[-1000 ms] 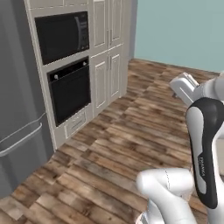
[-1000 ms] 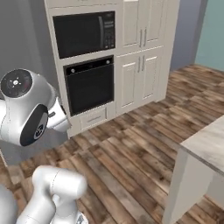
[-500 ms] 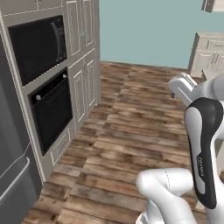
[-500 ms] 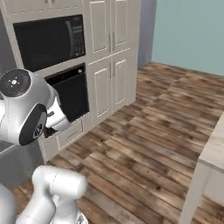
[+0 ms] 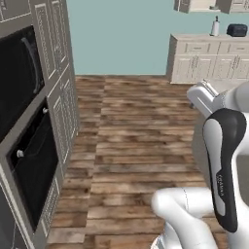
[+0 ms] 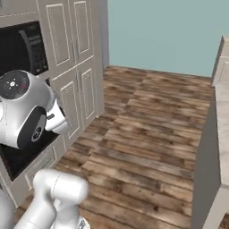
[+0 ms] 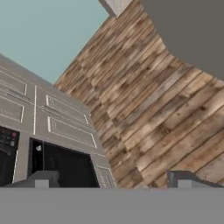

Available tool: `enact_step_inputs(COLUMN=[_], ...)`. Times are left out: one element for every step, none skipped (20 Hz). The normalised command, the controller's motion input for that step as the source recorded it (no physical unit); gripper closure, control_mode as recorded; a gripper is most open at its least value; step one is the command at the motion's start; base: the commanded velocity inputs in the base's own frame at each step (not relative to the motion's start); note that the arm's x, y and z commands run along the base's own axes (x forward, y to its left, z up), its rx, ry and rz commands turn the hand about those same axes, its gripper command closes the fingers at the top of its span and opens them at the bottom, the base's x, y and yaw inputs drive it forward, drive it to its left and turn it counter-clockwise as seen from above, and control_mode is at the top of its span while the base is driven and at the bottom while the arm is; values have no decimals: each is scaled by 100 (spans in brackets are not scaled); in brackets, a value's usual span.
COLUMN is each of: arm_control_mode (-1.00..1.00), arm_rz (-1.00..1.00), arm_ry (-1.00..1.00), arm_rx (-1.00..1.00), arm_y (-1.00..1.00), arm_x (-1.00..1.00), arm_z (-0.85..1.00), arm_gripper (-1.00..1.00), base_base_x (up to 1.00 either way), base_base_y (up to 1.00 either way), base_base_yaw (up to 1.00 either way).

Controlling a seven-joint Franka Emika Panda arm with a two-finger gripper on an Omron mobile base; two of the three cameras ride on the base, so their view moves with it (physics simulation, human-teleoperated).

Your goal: Retrieve the tupperware and aluminum foil from the cabinet and place them on the dining counter near the plate with avocado and mushroom to prepare for storing leftovers.

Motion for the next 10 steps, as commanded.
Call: enact_step_inputs(arm_control_mode=[100,100,100,100,100,100,100,100,100,100], arm_rz=[0,0,0,0,0,0,0,0,0,0], arm_ry=[0,0,0,0,0,0,0,0,0,0], arm_rx=[0,0,0,0,0,0,0,0,0,0], arm_y=[0,0,0,0,0,0,0,0,0,0], arm_x=[0,0,0,0,0,0,0,0,0,0], arm_z=[0,0,0,0,0,0,0,0,0,0], arm_gripper=[-100,-100,-100,-100,-100,-100,-100,-100,-100,-100], base_base_x=[100,100,100,100,100,100,100,100,100,100], base_base_y=[18,14,6,6,6,5,4,0,0,0], base_base_yaw=[-42,-41,-41,-41,-40,-40,-40,-38,-38,-39])
